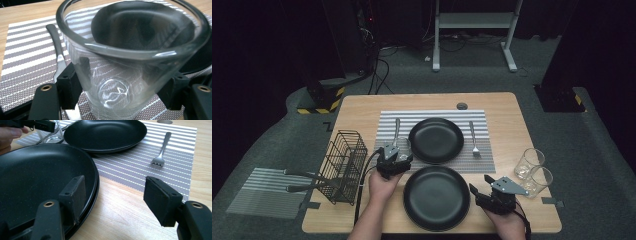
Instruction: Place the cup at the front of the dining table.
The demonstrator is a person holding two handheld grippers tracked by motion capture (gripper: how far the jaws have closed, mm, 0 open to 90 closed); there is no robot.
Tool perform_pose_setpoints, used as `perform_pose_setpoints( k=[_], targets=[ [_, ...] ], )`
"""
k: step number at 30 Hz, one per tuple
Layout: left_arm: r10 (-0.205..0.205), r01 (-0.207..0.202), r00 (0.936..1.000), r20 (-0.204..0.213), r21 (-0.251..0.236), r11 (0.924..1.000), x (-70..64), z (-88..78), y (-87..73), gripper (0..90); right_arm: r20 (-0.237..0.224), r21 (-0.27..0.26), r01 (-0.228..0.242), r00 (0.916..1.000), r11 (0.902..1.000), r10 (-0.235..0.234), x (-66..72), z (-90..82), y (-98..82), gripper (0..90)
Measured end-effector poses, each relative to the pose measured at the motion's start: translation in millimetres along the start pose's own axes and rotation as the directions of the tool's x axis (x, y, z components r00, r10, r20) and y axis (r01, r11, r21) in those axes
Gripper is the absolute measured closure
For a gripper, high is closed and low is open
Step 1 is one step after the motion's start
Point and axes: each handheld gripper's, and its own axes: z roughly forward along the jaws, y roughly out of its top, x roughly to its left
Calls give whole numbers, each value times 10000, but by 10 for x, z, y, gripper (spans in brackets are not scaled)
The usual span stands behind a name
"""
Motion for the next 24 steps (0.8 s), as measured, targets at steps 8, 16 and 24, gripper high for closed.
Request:
perform_pose_setpoints(
  k=[8, 16, 24],
  targets=[
    [94, -94, 9999, -97, 11, 10000, -4, 2, -13, 301, 2, 24, 34, 10000, 10000, -34, 3, 13, 0, 337],
    [-112, 118, 9998, -137, 428, 9990, 11, -50, 2, 225, -28, -4, -64, 10000, 10000, 64, -20, 9, 3, 337],
    [98, -71, 9988, -470, 583, 9983, -72, -216, -26, 223, -128, -1, -106, 9999, 9999, 106, -87, -7, 6, 339]
  ],
)
